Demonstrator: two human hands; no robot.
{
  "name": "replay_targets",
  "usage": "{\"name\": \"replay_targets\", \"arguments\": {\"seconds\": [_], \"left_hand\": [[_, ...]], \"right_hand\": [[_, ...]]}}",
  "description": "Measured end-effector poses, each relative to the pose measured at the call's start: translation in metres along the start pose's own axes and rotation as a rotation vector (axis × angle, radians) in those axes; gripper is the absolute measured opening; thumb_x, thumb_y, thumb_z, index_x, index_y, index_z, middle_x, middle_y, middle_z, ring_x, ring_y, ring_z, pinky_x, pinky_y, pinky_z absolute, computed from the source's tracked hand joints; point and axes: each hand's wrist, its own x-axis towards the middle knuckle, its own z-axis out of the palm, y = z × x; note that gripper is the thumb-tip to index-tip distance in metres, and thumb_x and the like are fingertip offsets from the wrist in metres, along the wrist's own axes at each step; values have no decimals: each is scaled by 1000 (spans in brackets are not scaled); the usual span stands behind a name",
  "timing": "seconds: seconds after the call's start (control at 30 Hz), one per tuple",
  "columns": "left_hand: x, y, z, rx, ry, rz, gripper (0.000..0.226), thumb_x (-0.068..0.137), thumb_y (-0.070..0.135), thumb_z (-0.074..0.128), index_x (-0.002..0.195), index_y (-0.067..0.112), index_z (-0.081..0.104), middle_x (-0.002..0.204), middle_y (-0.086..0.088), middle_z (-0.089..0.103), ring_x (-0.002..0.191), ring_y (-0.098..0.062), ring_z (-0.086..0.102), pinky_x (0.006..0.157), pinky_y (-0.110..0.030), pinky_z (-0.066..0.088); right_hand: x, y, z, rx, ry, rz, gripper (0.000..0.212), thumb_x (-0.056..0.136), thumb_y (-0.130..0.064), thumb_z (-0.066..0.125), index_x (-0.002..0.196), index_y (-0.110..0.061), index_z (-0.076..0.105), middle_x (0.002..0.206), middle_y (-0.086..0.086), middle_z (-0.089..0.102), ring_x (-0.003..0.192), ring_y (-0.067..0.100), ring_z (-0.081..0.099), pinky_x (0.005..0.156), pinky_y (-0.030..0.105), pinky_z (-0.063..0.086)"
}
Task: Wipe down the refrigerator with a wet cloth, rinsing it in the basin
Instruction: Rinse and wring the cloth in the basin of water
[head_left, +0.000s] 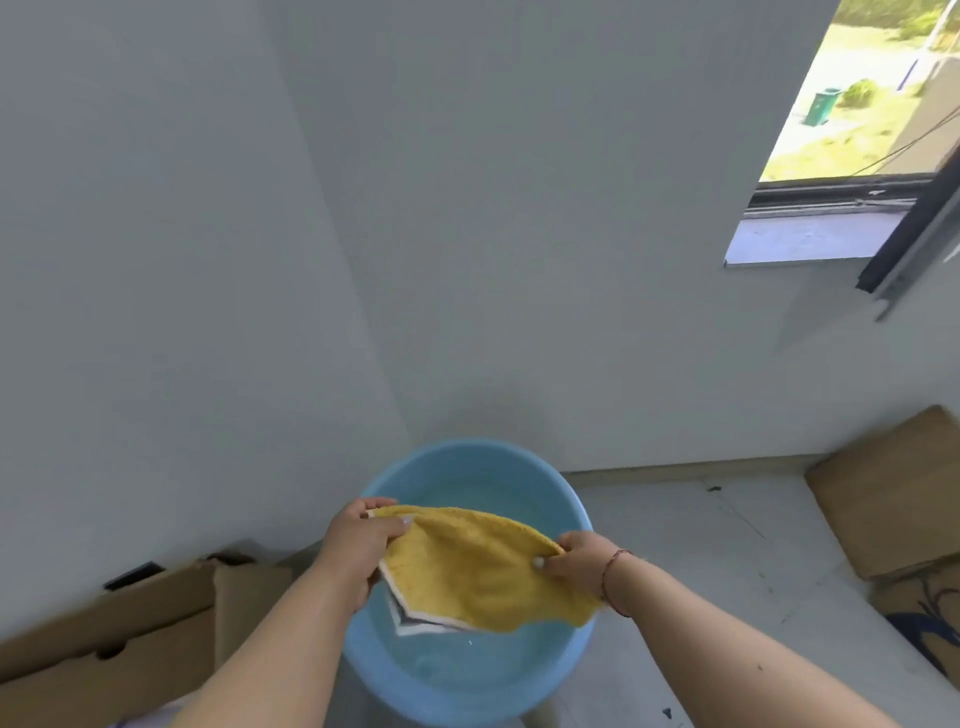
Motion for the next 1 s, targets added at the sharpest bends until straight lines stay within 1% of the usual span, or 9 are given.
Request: {"name": "replay_targets", "arguments": {"seconds": [0.13,0.27,0.4,0.5,0.6,0.7,0.87,0.93,1.0], "left_hand": [[43,-22,-5,259,128,13,26,85,2,66,108,12,61,101,-12,65,85,-27,63,82,-41,53],[67,-48,-1,644,96,103,45,84,1,60,125,20,57,121,-5,62,108,-24,59,90,-29,46],[83,-87,10,988,-28,128,65,84,13,58,145,27,40,150,-8,33,136,-26,37,109,-28,31],[96,-116,25,1206,-188,48,72,90,32,56,152,39,19,162,-8,3,147,-34,11,118,-38,20],[110,-137,38,1373,-333,-81,75,91,54,48,151,48,2,162,-1,-17,147,-39,-9,118,-55,14],[122,-154,41,1421,-378,-151,81,87,65,43,147,53,-9,160,3,-26,146,-40,-17,115,-61,10],[140,-165,40,1265,-387,-159,88,81,69,50,149,51,-3,162,6,-15,147,-36,-13,118,-53,2],[148,-167,42,890,-389,-182,87,69,70,66,142,61,20,161,7,12,149,-28,12,120,-46,15],[150,-166,42,341,-260,-301,73,61,58,76,125,65,42,147,5,47,123,-16,56,103,-37,45]], "right_hand": [[48,-14,1,-106,15,-30,38,89,-43,60,120,-23,51,104,-2,53,94,17,52,78,26,42],[94,-15,16,-271,91,-103,38,91,-23,52,128,-22,44,120,4,52,104,22,54,83,29,45],[124,-2,44,-628,128,-244,58,89,-27,55,142,-24,31,141,5,37,130,25,35,105,37,36],[144,4,64,-834,61,-270,76,89,-33,53,151,-34,9,158,7,10,145,30,10,117,52,12],[166,10,82,-1017,-13,-300,81,92,-50,45,148,-43,-12,161,3,-10,146,33,-10,110,68,-7],[185,21,93,-1028,-30,-272,77,94,-56,40,146,-47,-17,160,0,-11,146,35,-11,108,70,-6],[199,17,98,-880,-95,-114,96,86,-17,62,147,-48,-5,158,8,1,142,39,9,111,48,30],[199,3,100,-532,-135,-7,81,87,-7,59,149,-36,16,153,13,22,139,34,27,106,36,37],[201,-8,104,-79,-124,56,53,95,-9,49,144,-22,36,139,6,47,128,26,45,97,26,41]]}}
